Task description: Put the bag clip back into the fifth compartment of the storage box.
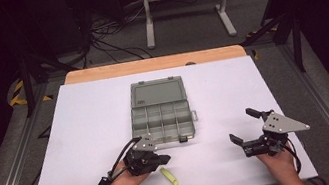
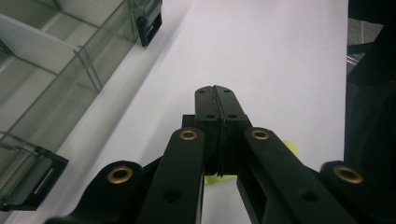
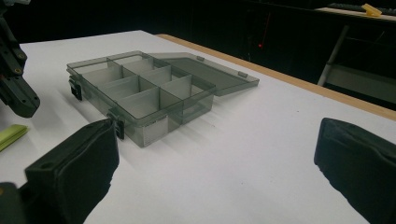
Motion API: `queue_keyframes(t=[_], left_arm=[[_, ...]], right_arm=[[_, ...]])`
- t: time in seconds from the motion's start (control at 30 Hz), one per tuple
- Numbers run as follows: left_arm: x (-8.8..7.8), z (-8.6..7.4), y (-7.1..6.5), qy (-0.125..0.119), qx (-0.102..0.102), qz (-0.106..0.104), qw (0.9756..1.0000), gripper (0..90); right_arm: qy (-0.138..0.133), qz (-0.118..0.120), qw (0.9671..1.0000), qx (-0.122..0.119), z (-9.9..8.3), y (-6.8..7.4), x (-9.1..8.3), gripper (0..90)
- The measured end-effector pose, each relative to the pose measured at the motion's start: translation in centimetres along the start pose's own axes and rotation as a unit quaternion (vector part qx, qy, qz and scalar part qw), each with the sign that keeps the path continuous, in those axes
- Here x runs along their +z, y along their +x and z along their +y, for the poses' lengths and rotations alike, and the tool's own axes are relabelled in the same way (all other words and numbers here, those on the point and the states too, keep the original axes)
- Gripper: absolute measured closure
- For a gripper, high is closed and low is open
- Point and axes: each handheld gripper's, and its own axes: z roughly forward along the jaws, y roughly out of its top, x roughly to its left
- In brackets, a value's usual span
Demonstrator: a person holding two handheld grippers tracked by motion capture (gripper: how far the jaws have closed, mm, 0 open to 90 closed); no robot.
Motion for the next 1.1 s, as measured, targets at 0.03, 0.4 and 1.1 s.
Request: queue_keyframes(t=[0.03, 0.4, 1.1], left_arm=[[0.0, 0.0, 0.0, 0.004, -0.001, 0.001, 1.0000, 89.7], [0.7, -0.1, -0.1, 0.035, -0.002, -0.003, 0.9994, 89.5], [0.1, -1.0, -1.0, 0.083, 0.025, 0.007, 0.9963, 89.2]], right_arm=[[0.000, -0.001, 1.0000, 0.000, 0.0, 0.0, 0.0, 0.7], [-0.001, 0.002, 1.0000, 0.003, 0.0, 0.0, 0.1, 0.7], [0.005, 0.004, 0.9999, 0.008, -0.1, -0.1, 0.2, 0.7]])
